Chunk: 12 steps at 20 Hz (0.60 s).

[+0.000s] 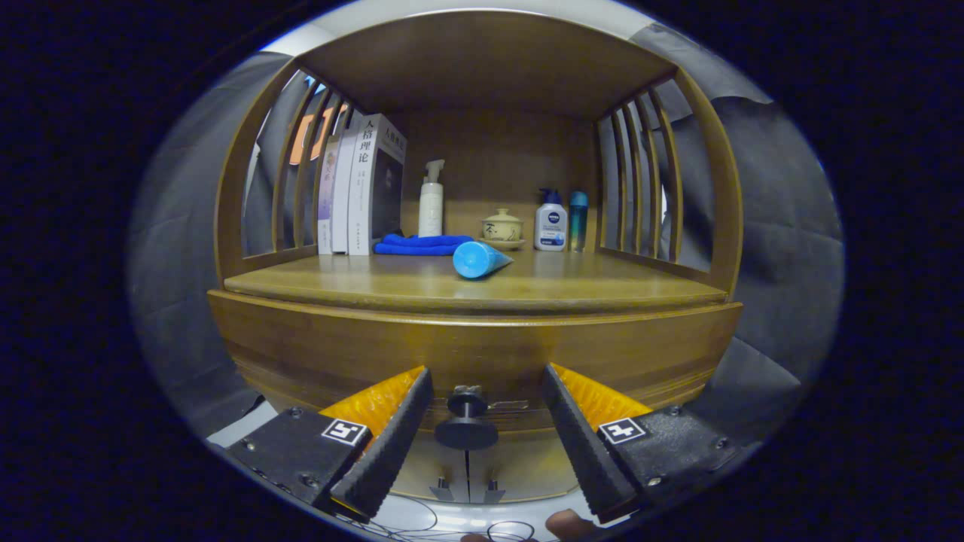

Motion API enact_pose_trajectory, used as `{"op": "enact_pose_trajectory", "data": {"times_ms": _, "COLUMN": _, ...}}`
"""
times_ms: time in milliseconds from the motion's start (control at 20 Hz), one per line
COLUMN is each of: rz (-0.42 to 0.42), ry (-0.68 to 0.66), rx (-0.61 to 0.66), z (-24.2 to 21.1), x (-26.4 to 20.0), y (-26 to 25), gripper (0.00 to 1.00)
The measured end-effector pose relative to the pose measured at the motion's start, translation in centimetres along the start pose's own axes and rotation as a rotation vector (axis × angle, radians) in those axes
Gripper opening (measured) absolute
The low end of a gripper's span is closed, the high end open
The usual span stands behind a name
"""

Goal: Pull open the drawer, take out the items inside it, and place them on the countertop above the cabinet.

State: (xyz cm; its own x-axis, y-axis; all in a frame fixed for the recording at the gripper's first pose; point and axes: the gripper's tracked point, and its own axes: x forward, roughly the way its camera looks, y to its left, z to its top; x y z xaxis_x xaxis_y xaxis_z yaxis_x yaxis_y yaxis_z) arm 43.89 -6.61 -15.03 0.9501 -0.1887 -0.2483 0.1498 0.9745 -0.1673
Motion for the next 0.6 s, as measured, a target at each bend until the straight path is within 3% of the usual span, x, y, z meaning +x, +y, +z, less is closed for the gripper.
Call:
{"op": "enact_pose_trajectory", "data": {"times_ms": 250, "rz": -0.011, "ry": -0.033, "rx": -0.035, "z": -0.3, "x": 0.6, "y": 0.0, "gripper": 0.98}}
{"op": "enact_pose_trajectory", "data": {"times_ms": 350, "rz": -0.022, "ry": 0.023, "rx": -0.061, "z": -1.3, "x": 0.7, "y": -0.4, "gripper": 0.98}}
{"op": "enact_pose_trajectory", "data": {"times_ms": 600, "rz": 0.031, "ry": 0.005, "rx": -0.045, "z": 0.0, "x": -3.8, "y": 0.8, "gripper": 0.98}}
